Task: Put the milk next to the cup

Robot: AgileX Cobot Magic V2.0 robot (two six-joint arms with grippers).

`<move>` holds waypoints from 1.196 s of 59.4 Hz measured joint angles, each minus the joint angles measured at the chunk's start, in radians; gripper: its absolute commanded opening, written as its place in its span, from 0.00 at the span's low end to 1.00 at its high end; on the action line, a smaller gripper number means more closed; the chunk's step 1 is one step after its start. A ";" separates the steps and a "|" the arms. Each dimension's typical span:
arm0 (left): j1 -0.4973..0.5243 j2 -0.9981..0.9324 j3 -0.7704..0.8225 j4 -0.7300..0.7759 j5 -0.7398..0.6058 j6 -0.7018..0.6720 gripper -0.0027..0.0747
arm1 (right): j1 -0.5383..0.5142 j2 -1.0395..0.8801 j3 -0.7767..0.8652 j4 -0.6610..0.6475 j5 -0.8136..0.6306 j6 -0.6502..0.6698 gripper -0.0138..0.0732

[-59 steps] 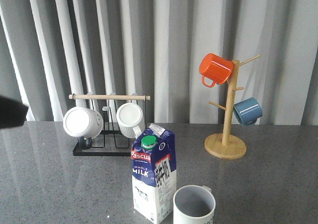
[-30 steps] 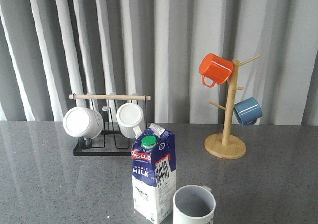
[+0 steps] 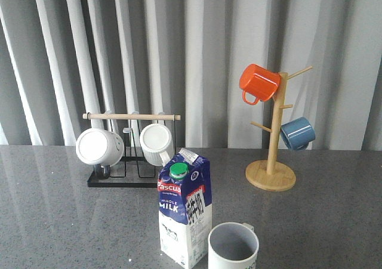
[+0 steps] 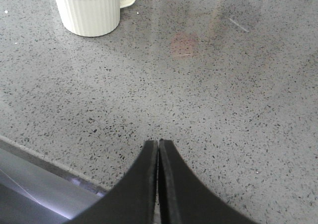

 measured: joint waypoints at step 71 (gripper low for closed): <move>0.298 -0.349 0.320 0.002 -0.146 0.128 0.03 | 0.000 -0.001 0.001 0.000 0.000 0.000 0.15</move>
